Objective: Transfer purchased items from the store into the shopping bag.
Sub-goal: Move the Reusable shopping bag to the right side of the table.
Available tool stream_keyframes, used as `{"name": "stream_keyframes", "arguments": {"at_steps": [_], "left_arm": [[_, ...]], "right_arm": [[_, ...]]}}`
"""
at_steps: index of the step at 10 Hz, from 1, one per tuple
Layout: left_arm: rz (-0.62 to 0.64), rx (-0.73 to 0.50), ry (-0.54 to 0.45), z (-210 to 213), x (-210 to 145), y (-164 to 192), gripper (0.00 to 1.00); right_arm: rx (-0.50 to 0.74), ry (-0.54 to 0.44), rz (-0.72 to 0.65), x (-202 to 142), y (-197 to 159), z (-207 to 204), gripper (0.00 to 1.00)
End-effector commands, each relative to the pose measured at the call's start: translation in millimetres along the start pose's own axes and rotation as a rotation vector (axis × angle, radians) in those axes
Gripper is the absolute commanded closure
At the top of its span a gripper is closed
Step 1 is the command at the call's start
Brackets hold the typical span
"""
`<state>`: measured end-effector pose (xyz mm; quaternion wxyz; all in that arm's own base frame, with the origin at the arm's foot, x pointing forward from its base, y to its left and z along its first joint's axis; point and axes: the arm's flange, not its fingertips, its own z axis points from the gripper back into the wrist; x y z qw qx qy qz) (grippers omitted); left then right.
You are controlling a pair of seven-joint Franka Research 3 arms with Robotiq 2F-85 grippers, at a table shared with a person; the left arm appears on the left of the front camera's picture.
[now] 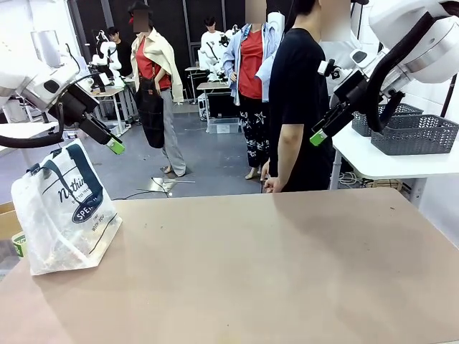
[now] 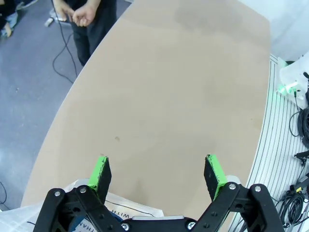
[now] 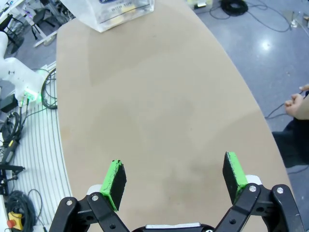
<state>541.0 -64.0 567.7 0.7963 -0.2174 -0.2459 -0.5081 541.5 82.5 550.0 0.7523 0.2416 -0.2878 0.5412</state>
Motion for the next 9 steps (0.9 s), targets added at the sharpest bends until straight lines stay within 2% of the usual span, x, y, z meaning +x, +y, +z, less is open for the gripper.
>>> {"name": "stream_keyframes", "arguments": {"at_steps": [1,9], "left_arm": [[0.001,0.0,-0.004,0.6,1.0,0.9,0.0],[0.001,0.0,-0.004,0.6,1.0,0.9,0.0]], "right_arm": [[0.002,0.0,0.002,0.2,0.4,-0.8,0.0],[0.002,0.0,0.002,0.2,0.4,-0.8,0.0]]}}
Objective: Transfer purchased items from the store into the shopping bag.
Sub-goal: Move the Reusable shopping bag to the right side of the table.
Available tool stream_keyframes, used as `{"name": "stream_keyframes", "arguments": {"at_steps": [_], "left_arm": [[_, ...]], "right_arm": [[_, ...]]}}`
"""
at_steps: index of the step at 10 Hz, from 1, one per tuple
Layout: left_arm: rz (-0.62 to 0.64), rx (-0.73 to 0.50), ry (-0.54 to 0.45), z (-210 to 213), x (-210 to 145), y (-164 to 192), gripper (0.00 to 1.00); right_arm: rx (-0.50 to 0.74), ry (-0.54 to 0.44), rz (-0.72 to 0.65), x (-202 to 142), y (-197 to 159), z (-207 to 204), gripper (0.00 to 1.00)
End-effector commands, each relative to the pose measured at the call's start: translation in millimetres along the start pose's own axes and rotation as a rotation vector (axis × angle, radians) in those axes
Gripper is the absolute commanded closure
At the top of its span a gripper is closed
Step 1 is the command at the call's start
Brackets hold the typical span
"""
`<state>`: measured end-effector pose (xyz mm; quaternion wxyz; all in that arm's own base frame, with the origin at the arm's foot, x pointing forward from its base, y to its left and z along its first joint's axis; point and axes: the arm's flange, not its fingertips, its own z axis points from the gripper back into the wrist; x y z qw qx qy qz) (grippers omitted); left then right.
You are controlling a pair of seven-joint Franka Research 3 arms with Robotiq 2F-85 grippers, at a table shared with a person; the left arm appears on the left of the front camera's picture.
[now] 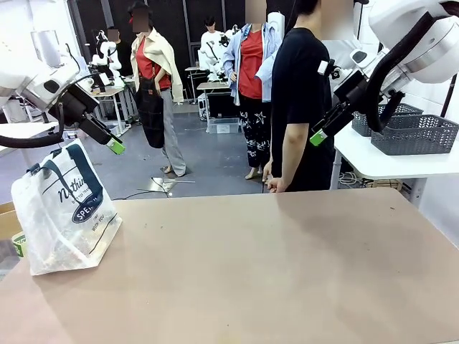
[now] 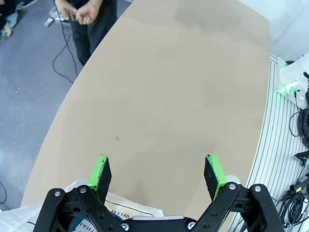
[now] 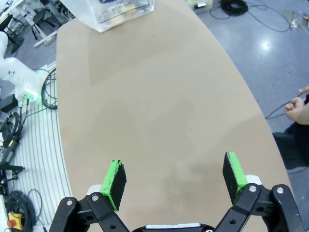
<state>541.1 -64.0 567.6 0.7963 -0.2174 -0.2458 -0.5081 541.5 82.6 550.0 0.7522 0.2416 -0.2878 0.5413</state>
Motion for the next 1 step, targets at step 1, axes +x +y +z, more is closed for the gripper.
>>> {"name": "stream_keyframes", "arguments": {"at_steps": [1], "left_arm": [[0.001,0.0,-0.004,0.6,1.0,0.8,0.0]], "right_arm": [[0.002,0.0,0.002,0.1,0.3,-0.7,0.0]]}}
